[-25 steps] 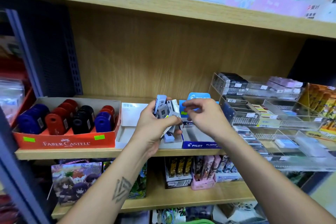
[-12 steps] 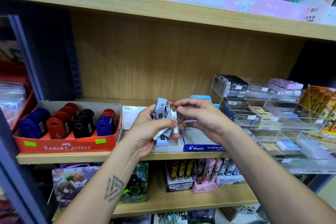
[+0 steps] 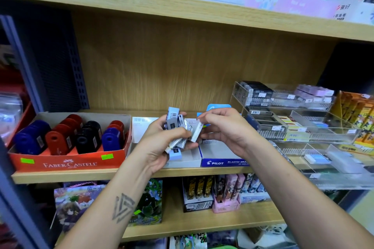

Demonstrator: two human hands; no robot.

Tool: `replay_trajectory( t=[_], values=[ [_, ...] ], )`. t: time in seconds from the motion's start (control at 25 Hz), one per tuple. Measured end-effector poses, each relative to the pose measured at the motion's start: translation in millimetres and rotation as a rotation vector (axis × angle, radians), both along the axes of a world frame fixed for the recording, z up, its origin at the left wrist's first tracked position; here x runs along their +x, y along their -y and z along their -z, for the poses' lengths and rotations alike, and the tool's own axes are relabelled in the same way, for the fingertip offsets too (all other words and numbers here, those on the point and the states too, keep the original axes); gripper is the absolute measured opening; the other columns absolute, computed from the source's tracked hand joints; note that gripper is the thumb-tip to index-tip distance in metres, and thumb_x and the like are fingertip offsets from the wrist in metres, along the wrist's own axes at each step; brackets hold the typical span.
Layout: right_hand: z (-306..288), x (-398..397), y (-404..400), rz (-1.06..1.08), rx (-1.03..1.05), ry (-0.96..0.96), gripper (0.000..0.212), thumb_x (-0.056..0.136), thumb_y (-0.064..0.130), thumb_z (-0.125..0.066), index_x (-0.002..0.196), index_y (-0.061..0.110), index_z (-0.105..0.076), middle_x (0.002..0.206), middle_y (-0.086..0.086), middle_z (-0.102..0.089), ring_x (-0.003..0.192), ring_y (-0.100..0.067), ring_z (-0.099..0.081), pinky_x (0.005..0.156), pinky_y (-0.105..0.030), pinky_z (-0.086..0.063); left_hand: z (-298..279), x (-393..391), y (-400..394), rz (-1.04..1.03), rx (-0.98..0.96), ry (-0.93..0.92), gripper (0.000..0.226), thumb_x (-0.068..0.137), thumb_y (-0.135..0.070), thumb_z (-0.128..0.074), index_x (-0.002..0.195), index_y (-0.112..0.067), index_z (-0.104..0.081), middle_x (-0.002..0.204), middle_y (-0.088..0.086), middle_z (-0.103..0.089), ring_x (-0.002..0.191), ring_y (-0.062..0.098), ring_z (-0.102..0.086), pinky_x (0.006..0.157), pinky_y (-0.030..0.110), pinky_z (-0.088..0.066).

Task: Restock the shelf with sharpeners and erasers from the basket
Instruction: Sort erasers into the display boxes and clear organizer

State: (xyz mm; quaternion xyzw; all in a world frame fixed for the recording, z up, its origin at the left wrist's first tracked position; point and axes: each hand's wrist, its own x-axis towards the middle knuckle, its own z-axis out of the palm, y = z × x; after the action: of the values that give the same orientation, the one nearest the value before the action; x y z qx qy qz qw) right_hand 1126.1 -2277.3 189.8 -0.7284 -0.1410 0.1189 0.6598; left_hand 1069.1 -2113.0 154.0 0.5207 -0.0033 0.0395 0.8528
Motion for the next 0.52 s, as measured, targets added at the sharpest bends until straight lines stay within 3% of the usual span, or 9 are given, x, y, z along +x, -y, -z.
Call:
replay_trajectory(
  t=[0.12,0.24,0.36,0.44,0.52],
  values=[
    [7,0,8,-0.019,0.065,0.052,0.026,0.087,-0.013,-0.054,0.104,-0.003,-0.069,0.102,-0.019,-0.07,0.084,-0.025,-0.07,0.084,-0.037,-0.06,-2,2,-3,-0.067,-0.046,0.0,0.048,0.077,0.022,-0.063,0.119,-0.001,-0.061,0.106,0.026,-0.063,0.094,0.045,-0.07,0.074,0.053,-0.061],
    [13,-4,13,-0.074,-0.054,0.194,0.031,0.081,-0.015,-0.065,0.104,0.004,-0.072,0.107,-0.012,-0.074,0.091,-0.023,-0.072,0.087,-0.034,-0.058,-5,0,0,-0.094,-0.021,0.006,0.051,0.075,0.023,-0.064,0.12,-0.001,-0.06,0.114,0.03,-0.061,0.088,0.042,-0.072,0.069,0.048,-0.062],
    [11,-4,16,-0.038,-0.365,0.467,0.028,0.079,0.0,-0.078,0.105,0.011,-0.074,0.099,-0.001,-0.073,0.091,-0.012,-0.069,0.083,-0.027,-0.055,-9,-3,-1,-0.109,0.006,0.026,0.051,0.075,0.023,-0.064,0.12,-0.001,-0.061,0.109,0.024,-0.059,0.087,0.04,-0.071,0.07,0.049,-0.062],
    [9,-3,13,0.031,-0.569,0.651,0.025,0.079,0.015,-0.082,0.104,0.016,-0.076,0.096,0.004,-0.066,0.086,-0.009,-0.063,0.08,-0.018,-0.046,-13,-5,-8,-0.148,0.07,0.053,0.051,0.073,0.024,-0.066,0.117,-0.002,-0.062,0.102,0.021,-0.058,0.087,0.041,-0.071,0.071,0.05,-0.061],
    [8,-4,4,0.059,-0.678,0.702,0.028,0.081,0.025,-0.08,0.108,0.017,-0.076,0.093,0.004,-0.058,0.083,-0.012,-0.055,0.072,-0.017,-0.037,-18,-8,-18,-0.203,0.145,0.077,0.052,0.069,0.025,-0.069,0.112,-0.004,-0.063,0.094,0.02,-0.058,0.083,0.04,-0.069,0.072,0.051,-0.06]
  ],
)
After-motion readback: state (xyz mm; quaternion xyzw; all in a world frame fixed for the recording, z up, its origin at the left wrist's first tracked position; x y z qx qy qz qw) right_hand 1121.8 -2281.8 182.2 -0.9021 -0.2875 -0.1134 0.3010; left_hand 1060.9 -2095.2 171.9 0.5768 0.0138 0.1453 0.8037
